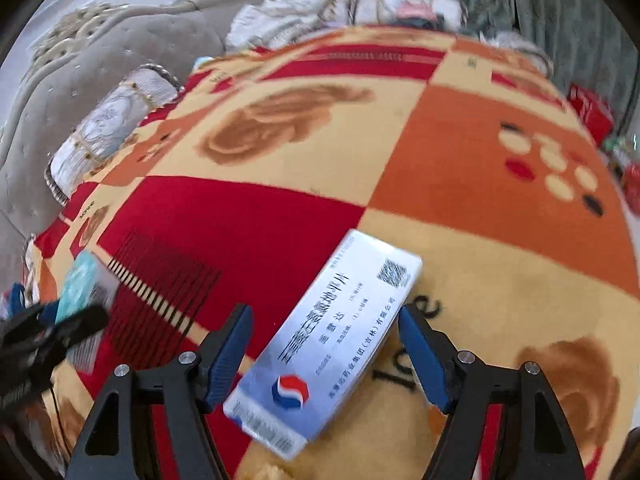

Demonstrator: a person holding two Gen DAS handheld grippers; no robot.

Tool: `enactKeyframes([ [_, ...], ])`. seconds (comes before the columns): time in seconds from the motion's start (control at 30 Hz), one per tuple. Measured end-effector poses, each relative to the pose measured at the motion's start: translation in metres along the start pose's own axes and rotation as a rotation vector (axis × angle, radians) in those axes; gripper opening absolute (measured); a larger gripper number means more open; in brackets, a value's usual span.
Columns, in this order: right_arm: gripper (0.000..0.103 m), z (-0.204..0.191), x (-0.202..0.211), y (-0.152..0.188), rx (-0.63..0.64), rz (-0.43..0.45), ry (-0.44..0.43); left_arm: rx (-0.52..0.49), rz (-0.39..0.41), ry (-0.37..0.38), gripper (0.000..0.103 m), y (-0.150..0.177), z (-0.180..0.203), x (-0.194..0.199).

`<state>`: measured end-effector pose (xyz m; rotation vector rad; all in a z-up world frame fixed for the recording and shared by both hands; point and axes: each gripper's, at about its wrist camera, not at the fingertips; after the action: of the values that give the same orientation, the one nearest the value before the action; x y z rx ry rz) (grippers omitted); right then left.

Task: Collect trash
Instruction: 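Grasp the teal tissue packet with the left gripper while the right gripper grasps the white medicine box, then carry the tissue packet and medicine box over the black bin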

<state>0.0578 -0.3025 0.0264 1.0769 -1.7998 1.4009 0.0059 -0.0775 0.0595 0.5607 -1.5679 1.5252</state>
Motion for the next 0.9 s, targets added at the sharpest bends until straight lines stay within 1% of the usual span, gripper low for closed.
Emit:
enactKeyframes([
  [0.03,0.072,0.0,-0.005,0.001,-0.004,-0.013,-0.015,-0.003,0.004,0.004,0.043,0.0,0.002,0.001],
  [0.07,0.067,-0.004,-0.005,0.004,0.027,0.005,0.003,-0.005,0.005,0.007,0.043,0.0,0.004,0.002],
  [0.1,0.059,-0.006,-0.004,0.007,0.051,0.009,0.016,-0.008,0.006,0.013,0.043,0.0,0.007,0.004],
  [0.13,0.058,-0.008,0.0,0.012,0.078,0.004,0.007,-0.011,0.006,0.016,0.043,0.0,0.007,0.004],
  [0.17,0.057,-0.007,0.004,0.016,0.084,0.002,-0.01,-0.016,0.006,0.019,0.043,0.001,0.01,0.005],
  [0.23,0.054,-0.003,0.015,0.025,0.092,0.004,-0.017,-0.027,0.001,0.029,0.043,0.003,0.015,0.006],
  [0.37,0.053,0.011,0.055,0.043,0.067,0.043,-0.076,-0.044,0.006,0.059,0.043,0.009,0.031,0.012],
  [0.47,0.053,0.018,0.082,0.056,0.048,0.064,-0.102,-0.053,0.002,0.085,0.043,0.013,0.044,0.015],
  [0.63,0.053,0.02,0.115,0.074,0.04,0.087,-0.12,-0.085,0.006,0.12,0.043,0.018,0.07,0.024],
  [0.73,0.053,0.023,0.128,0.092,0.049,0.08,-0.111,-0.116,0.018,0.128,0.043,0.023,0.087,0.033],
  [0.9,0.053,0.033,0.125,0.127,0.067,0.039,-0.019,-0.14,0.016,0.143,0.043,0.033,0.107,0.039],
])
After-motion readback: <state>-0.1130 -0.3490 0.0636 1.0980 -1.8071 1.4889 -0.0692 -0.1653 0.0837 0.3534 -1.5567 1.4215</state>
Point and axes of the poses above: each gripper's, at about its wrist camera, not at the fingertips, and x roughly against the way its jaws point, z to its right, y to its underside, and after that the axes turned 8 degrees about -x, right-handed
